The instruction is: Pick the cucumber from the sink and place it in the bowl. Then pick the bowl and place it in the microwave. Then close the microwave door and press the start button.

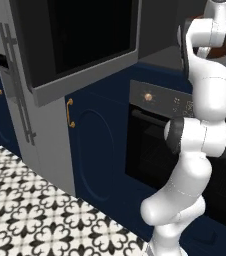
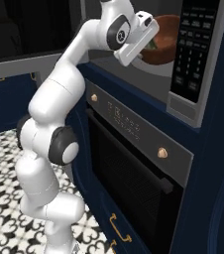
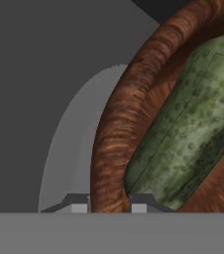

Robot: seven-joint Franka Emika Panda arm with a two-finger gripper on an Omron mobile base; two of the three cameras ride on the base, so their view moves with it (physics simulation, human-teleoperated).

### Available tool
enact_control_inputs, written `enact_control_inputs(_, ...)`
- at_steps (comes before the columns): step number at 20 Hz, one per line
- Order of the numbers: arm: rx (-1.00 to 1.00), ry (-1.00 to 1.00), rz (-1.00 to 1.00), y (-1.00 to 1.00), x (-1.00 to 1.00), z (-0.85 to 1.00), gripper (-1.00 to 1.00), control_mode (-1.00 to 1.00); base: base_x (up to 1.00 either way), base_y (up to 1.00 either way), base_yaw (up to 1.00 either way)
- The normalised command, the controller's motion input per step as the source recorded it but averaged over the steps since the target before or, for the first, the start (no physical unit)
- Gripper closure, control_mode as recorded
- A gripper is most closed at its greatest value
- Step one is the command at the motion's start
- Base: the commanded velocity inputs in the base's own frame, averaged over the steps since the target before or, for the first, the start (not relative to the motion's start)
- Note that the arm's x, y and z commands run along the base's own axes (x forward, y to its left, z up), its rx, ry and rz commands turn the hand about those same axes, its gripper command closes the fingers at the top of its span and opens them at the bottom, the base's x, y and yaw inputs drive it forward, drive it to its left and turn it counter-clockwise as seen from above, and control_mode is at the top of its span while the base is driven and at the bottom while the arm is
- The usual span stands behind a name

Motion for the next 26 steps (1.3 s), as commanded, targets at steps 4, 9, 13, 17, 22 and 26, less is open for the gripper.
enact_control_inputs(4,0.0,0.02,0.0,-0.31,0.19,-0.25,1.0,-1.0,0.0,0.0,0.0)
enact_control_inputs(9,0.0,0.0,0.0,-0.16,0.13,-0.23,1.0,-1.0,0.0,0.0,0.0)
enact_control_inputs(13,0.0,-0.04,0.0,0.0,0.06,-0.22,-1.0,-1.0,0.0,0.0,0.0)
enact_control_inputs(17,0.0,-0.3,0.0,0.0,0.07,-0.04,-1.0,-1.0,0.0,0.0,0.0)
enact_control_inputs(22,0.0,-0.55,0.02,0.22,-0.17,-0.02,-1.0,-1.0,0.0,0.0,0.0)
enact_control_inputs(26,0.02,-0.45,0.09,0.8,-0.99,-0.12,-1.0,-1.0,0.0,0.0,0.0)
